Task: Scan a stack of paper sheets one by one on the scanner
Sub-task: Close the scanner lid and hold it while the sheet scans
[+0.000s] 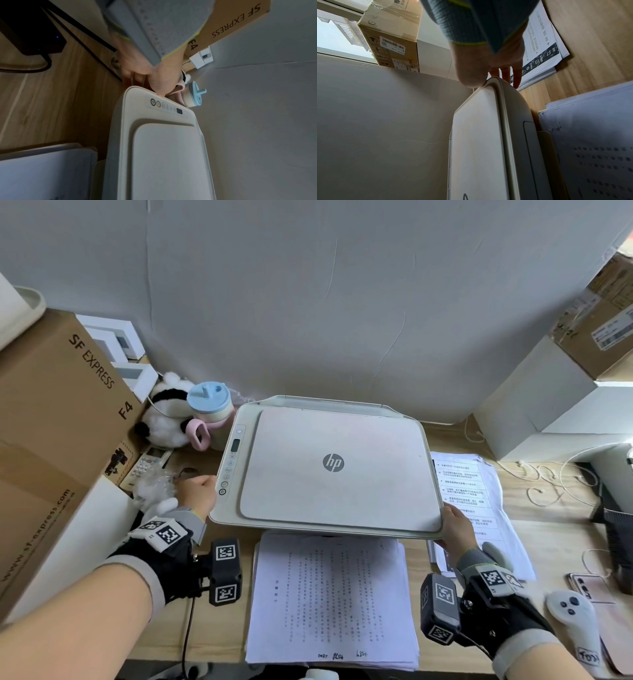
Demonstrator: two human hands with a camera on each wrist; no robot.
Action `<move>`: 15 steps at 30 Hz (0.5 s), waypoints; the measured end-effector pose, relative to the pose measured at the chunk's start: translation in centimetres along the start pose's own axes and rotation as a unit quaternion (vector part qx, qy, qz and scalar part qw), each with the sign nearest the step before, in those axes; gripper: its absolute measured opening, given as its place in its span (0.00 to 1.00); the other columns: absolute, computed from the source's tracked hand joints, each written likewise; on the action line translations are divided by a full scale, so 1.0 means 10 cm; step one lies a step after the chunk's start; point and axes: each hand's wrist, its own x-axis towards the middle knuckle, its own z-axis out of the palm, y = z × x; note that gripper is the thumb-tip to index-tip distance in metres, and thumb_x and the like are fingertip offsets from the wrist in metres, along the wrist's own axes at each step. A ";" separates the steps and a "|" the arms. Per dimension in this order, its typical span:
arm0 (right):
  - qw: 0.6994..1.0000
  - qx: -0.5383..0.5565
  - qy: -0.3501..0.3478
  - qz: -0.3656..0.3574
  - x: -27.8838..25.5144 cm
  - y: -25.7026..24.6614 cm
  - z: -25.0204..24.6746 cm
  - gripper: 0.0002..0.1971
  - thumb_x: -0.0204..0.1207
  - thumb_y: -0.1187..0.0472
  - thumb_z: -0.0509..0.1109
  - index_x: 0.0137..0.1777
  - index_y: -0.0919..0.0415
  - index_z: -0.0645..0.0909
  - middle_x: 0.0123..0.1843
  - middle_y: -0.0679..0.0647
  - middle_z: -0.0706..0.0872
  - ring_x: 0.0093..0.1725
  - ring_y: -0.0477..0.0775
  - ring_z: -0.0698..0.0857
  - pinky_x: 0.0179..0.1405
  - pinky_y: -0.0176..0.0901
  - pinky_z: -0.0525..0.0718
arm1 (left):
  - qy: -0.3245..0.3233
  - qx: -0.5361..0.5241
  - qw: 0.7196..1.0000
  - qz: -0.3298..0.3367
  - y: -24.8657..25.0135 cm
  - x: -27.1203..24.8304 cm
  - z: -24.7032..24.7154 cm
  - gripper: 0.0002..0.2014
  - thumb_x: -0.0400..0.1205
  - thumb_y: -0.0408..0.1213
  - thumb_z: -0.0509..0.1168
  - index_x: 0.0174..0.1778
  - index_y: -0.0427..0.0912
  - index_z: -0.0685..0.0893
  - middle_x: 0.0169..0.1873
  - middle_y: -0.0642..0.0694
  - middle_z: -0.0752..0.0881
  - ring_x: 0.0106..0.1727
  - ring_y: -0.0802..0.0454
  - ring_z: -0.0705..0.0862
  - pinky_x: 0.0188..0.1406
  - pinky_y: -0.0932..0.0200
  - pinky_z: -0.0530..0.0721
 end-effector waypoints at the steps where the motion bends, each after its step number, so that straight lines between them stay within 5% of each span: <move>1: 1.000 0.004 0.003 -0.001 -0.01 0.00 0.01 0.14 0.83 0.60 0.54 0.57 0.57 0.81 0.55 0.59 0.82 0.50 0.59 0.79 0.51 0.58 0.84 | -0.002 0.002 1.000 0.012 -0.01 0.00 0.00 0.14 0.84 0.33 0.59 0.59 0.30 0.86 0.55 0.34 0.86 0.59 0.37 0.82 0.57 0.51 0.77; 5: 1.000 0.020 0.006 -0.003 -0.08 -0.05 0.02 0.11 0.83 0.61 0.54 0.52 0.55 0.78 0.46 0.54 0.79 0.43 0.54 0.78 0.35 0.44 0.80 | -0.020 0.017 0.999 0.038 -0.01 0.05 -0.02 0.10 0.83 0.32 0.58 0.40 0.36 0.83 0.40 0.38 0.79 0.43 0.45 0.73 0.45 0.57 0.71; 10: 1.000 0.007 0.005 0.007 -0.10 -0.09 0.02 0.15 0.83 0.60 0.54 0.60 0.60 0.80 0.55 0.59 0.80 0.51 0.60 0.78 0.38 0.46 0.81 | -0.044 -0.007 0.998 0.041 -0.02 0.06 -0.07 0.13 0.82 0.31 0.60 0.31 0.42 0.79 0.38 0.42 0.78 0.45 0.49 0.73 0.47 0.59 0.69; 15: 1.000 0.010 0.007 0.016 -0.15 -0.13 0.02 0.16 0.84 0.61 0.53 0.65 0.59 0.79 0.55 0.58 0.79 0.50 0.59 0.78 0.38 0.46 0.81 | -0.053 -0.001 0.998 0.038 0.01 0.06 -0.09 0.10 0.82 0.31 0.61 0.49 0.34 0.87 0.46 0.38 0.85 0.52 0.44 0.80 0.53 0.56 0.74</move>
